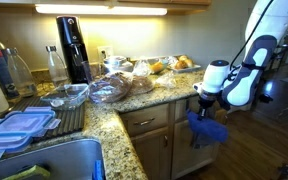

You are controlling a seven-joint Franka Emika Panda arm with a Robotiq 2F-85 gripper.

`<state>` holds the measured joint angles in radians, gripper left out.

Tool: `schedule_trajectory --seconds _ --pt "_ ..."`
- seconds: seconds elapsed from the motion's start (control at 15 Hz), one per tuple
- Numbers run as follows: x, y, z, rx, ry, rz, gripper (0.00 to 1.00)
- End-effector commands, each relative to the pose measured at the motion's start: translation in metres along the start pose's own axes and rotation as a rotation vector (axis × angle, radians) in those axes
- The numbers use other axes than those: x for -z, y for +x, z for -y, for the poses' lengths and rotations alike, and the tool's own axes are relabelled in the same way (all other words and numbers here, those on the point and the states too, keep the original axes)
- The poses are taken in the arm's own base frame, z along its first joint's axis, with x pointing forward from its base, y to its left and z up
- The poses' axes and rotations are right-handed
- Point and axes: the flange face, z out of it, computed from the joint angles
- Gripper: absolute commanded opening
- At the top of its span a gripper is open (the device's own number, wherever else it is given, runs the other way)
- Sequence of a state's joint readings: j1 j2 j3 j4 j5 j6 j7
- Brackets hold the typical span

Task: Remove the blue cloth from the countertop and hang it on the drawer

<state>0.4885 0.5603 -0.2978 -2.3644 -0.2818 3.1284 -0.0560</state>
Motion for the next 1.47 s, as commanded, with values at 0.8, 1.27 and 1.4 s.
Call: schedule_trajectory --seconds 0.8,1.27,1.4 --pt "0.034 0.001 0.024 -0.001 0.001 0.081 0.39" --pt "0.029 -0.005 0.014 -0.048 0.036 0.077 0.76" --pt "0.031 -0.007 0.013 -0.053 0.043 0.077 0.89"
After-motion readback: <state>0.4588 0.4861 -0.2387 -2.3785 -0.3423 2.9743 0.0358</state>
